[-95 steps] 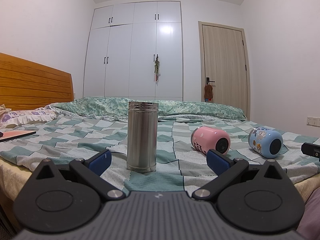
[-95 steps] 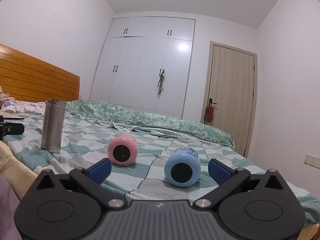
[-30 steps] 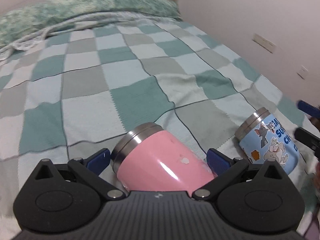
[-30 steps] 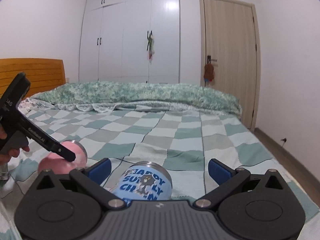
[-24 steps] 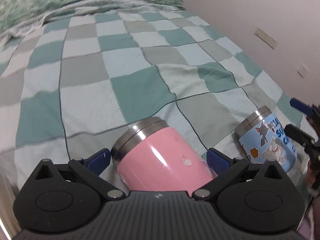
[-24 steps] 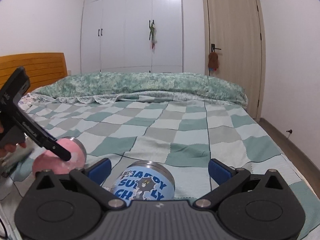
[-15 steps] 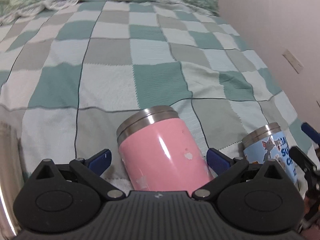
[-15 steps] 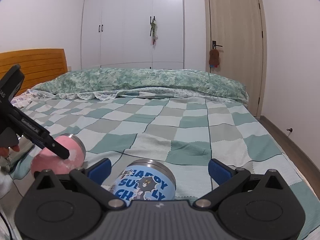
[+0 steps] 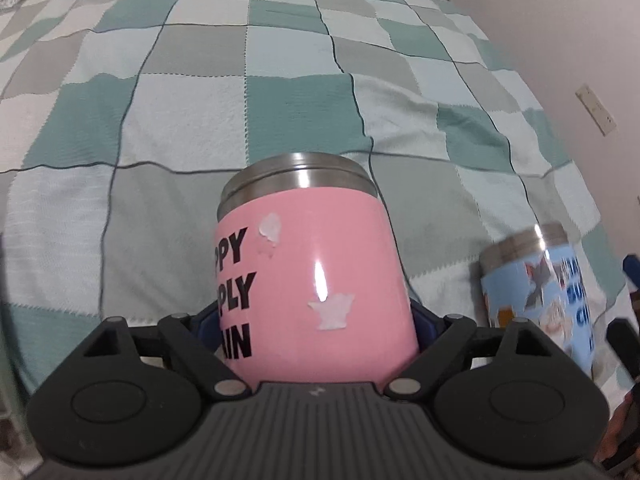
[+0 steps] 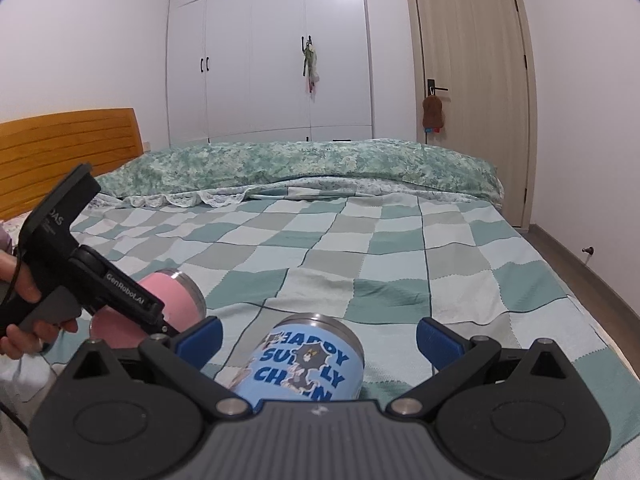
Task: Flip cup upright
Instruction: 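Lift the pink cup with the left tool toward the right tool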
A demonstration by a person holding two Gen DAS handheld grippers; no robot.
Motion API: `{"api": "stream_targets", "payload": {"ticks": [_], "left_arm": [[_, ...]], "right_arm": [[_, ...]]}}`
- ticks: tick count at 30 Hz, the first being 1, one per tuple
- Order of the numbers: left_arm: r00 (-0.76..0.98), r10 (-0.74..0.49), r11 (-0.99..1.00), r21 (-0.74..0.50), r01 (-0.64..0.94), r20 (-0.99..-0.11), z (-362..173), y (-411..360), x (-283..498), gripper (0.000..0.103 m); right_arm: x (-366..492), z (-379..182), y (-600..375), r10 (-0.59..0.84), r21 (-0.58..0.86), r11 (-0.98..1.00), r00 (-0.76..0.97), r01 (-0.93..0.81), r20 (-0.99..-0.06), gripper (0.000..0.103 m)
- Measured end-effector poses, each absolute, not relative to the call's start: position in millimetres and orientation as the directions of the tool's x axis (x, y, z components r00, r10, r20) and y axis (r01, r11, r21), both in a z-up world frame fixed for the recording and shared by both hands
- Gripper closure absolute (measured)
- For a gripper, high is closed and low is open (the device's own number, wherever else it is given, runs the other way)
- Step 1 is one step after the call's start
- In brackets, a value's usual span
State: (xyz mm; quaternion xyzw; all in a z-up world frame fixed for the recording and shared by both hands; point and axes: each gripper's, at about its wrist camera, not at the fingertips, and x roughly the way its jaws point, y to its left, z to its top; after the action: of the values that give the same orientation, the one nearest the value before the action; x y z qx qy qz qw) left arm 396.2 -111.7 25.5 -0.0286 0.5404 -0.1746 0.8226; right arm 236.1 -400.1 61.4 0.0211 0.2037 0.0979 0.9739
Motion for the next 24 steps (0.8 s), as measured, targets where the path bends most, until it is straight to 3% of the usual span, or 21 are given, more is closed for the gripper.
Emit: {"api": "stream_targets", "payload": {"ticks": [13, 24], "left_arm": [[0.459, -0.352, 0.924, -0.225, 0.308, -0.816, 95, -90, 284, 0.014], [0.428, -0.355, 0.925, -0.244, 0.293, -0.831, 64, -86, 188, 0.014]], "right_arm": [[157, 95, -383, 0.29, 0.144, 0.956, 0.907, -0.257, -0.306, 0.0], [96, 89, -359, 0.365, 0.162, 0.93, 0.875, -0.33, -0.317, 0.0]]}}
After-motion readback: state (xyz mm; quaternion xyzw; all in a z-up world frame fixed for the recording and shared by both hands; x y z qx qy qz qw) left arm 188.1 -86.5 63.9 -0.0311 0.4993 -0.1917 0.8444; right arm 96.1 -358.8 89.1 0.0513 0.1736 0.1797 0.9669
